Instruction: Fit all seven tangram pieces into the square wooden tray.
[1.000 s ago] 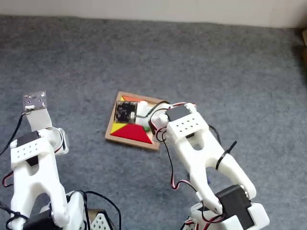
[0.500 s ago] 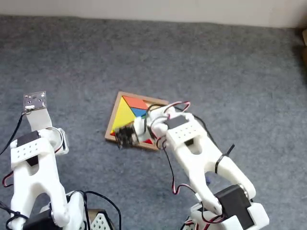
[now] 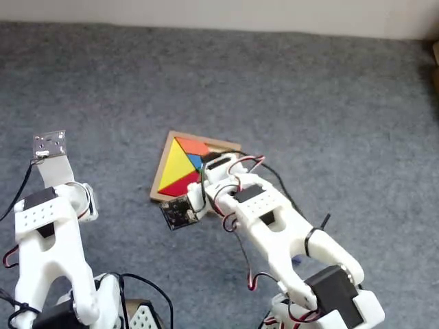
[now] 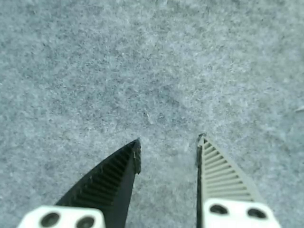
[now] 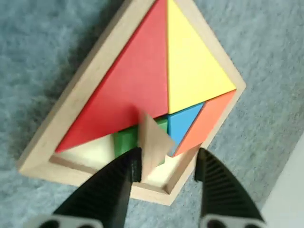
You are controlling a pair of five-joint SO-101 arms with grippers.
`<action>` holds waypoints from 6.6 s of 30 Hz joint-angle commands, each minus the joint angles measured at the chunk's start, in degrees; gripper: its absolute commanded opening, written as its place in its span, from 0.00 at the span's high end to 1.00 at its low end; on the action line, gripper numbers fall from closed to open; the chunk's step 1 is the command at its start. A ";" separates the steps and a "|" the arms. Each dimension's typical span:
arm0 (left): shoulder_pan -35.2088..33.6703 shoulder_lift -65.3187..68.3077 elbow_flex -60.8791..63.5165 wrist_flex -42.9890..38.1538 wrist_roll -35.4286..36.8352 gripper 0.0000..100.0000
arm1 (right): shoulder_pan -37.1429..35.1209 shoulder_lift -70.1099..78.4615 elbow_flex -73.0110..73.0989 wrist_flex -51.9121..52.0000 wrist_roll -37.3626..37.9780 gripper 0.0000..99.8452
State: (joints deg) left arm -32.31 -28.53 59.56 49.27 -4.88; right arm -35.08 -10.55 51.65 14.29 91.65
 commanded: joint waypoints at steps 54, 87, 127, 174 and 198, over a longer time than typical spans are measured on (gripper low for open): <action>1.19 -1.71 0.22 -2.20 -0.35 0.80 | -1.45 48.92 -90.15 69.05 -80.62 0.85; 1.10 -1.71 0.22 -2.20 -0.35 0.80 | -0.75 52.97 -92.44 83.74 -71.82 0.85; 1.10 -1.71 0.22 -2.20 -0.35 0.80 | -1.36 53.05 -91.82 86.20 -29.54 0.85; 1.10 -1.71 0.22 -2.20 -0.35 0.80 | 5.76 32.40 -65.27 72.92 -55.74 0.99; 1.10 -1.71 0.22 -2.20 -0.35 0.80 | 4.35 34.15 -66.51 69.49 -58.46 0.99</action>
State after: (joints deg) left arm -32.31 -28.53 60.09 47.96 -4.88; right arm -28.66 27.34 -11.91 83.30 33.98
